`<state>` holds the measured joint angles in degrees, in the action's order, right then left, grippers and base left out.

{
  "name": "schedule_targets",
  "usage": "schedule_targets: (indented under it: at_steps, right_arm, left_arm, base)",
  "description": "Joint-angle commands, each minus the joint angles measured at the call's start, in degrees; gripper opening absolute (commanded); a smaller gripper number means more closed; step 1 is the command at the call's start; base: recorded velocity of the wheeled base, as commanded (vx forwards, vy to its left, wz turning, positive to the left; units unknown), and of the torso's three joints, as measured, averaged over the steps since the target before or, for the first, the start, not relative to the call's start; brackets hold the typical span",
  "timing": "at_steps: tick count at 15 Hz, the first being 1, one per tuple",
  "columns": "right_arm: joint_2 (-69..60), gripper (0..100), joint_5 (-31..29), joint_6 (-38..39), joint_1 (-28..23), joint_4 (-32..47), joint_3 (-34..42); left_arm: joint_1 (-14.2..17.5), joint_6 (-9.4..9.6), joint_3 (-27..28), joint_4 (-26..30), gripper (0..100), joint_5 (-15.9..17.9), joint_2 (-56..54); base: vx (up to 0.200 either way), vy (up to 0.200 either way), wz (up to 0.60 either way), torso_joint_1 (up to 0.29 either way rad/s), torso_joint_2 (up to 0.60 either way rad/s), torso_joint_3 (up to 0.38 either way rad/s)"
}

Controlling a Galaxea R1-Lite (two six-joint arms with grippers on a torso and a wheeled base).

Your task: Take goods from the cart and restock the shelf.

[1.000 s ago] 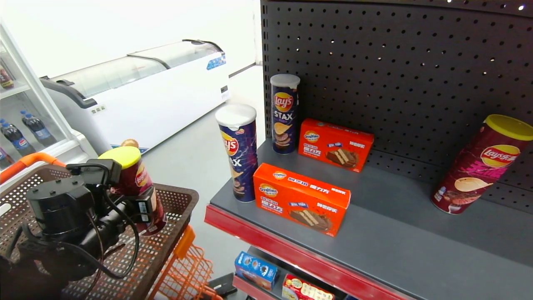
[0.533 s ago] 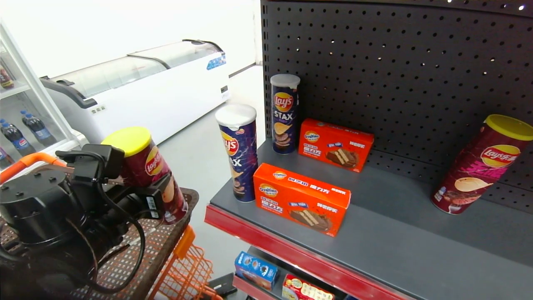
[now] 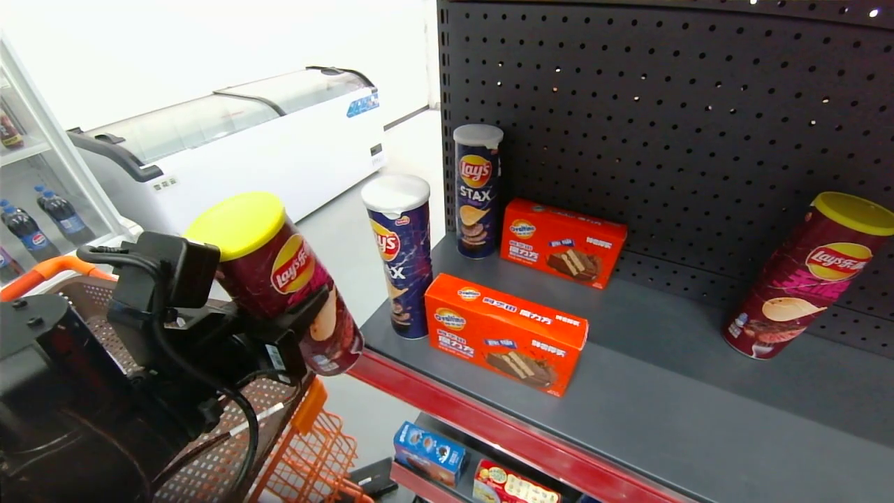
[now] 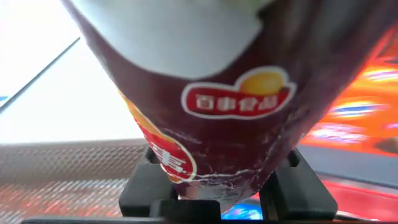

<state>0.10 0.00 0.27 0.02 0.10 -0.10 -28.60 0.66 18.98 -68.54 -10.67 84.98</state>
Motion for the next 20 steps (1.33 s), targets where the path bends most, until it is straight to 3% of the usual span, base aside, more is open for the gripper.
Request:
schedule_targets:
  at_steps: [1, 3, 6, 11, 14, 15, 19, 20]
  right_arm:
    - [-0.01, 100, 0.00, 0.00, 0.06, -0.01, 0.01]
    - [-0.01, 100, 0.00, 0.00, 0.06, -0.01, 0.01]
    - [-0.01, 100, 0.00, 0.00, 0.06, -0.01, 0.01]
    - [-0.01, 100, 0.00, 0.00, 0.06, -0.01, 0.01]
    - [-0.01, 100, 0.00, 0.00, 0.06, -0.01, 0.01]
    - [-0.01, 100, 0.00, 0.00, 0.06, -0.01, 0.01]
    - [-0.01, 100, 0.00, 0.00, 0.06, -0.01, 0.01]
    - [-0.01, 100, 0.00, -0.09, 0.06, -0.01, 0.01]
  left_arm:
    - [-4.10, -0.04, 0.62, 0.33, 0, 0.38, -1.22]
    - [-7.61, -0.22, 0.36, 0.86, 0, 3.46, -2.10]
    - [-7.96, -0.22, 0.44, 0.95, 0, 13.30, -2.89]
    - [-10.07, -0.04, 1.32, 6.92, 0, 14.89, -6.67]
    - [-9.98, 0.04, 1.85, 12.46, 0, 19.98, -8.08]
    - [-9.98, 0.04, 1.85, 12.46, 0, 19.98, -8.08]
    - [-9.90, 0.66, 3.34, 15.19, 0, 28.24, -9.22]
    - [-9.98, 1.89, 3.52, 17.30, 0, 28.60, -9.31]
  base:
    - [0.000, 0.000, 0.00, 0.000, 0.00, 0.000]
    - [0.000, 0.000, 0.00, 0.000, 0.00, 0.000]
    - [0.000, 0.000, 0.00, 0.000, 0.00, 0.000]
    - [0.000, 0.000, 0.00, 0.000, 0.00, 0.000]
    - [0.000, 0.000, 0.00, 0.000, 0.00, 0.000]
    - [0.000, 0.000, 0.00, 0.000, 0.00, 0.000]
    - [0.000, 0.000, 0.00, 0.000, 0.00, 0.000]
    - [0.000, 0.000, 0.00, 0.000, 0.00, 0.000]
